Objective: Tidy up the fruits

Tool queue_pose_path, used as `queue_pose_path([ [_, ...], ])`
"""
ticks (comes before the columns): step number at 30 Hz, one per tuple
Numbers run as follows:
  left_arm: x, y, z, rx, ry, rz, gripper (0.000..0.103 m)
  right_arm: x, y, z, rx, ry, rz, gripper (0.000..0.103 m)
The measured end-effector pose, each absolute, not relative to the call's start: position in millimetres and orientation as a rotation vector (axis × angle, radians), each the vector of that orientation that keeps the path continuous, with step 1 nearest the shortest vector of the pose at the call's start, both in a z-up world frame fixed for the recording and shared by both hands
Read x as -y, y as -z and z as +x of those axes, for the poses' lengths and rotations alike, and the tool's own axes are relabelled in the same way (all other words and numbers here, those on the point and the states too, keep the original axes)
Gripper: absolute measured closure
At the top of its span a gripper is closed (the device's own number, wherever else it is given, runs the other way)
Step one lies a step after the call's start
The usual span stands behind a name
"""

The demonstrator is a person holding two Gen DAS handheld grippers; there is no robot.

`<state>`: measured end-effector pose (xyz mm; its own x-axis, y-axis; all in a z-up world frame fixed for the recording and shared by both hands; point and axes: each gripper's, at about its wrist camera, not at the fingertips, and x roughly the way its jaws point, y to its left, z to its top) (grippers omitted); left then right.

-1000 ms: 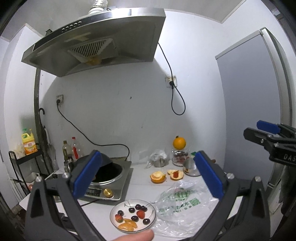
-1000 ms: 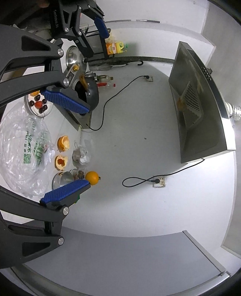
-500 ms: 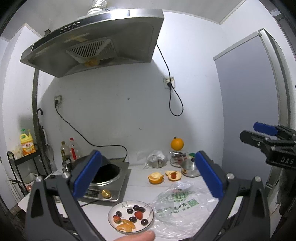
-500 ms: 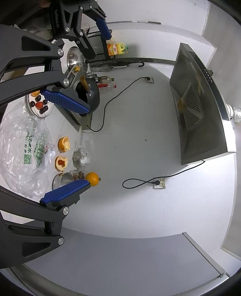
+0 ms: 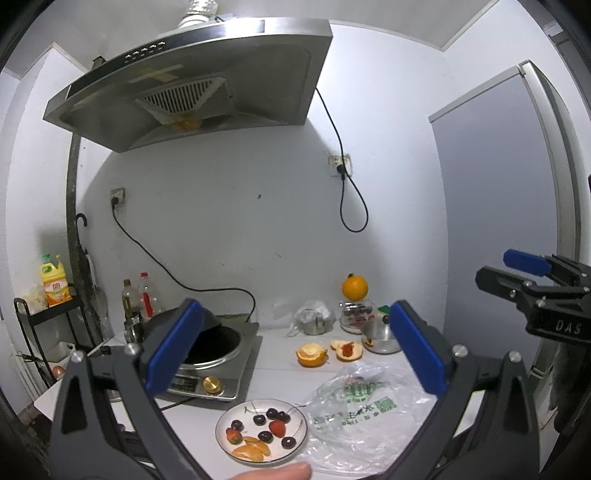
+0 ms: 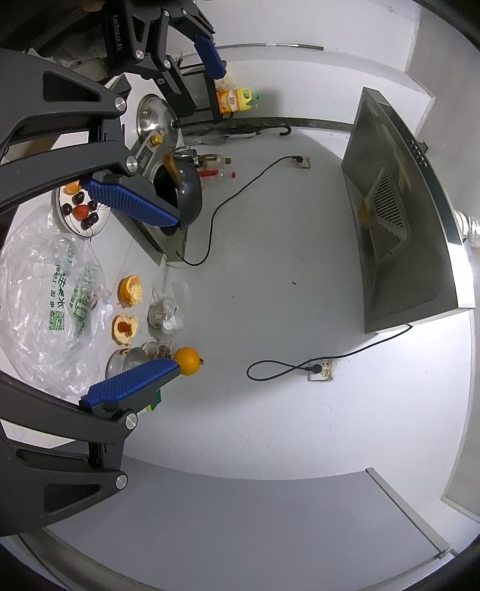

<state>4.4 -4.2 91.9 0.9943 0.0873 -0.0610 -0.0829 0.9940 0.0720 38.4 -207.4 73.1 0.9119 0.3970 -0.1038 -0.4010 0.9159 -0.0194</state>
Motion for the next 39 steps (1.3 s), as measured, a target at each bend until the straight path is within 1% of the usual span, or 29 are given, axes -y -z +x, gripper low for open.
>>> queue_pose_path([
  [39, 5.3, -90.3, -1.6, -0.05, -0.098, 0.079, 0.001, 202.6, -70.9, 35.6, -0.098, -0.442, -0.053, 0.026],
])
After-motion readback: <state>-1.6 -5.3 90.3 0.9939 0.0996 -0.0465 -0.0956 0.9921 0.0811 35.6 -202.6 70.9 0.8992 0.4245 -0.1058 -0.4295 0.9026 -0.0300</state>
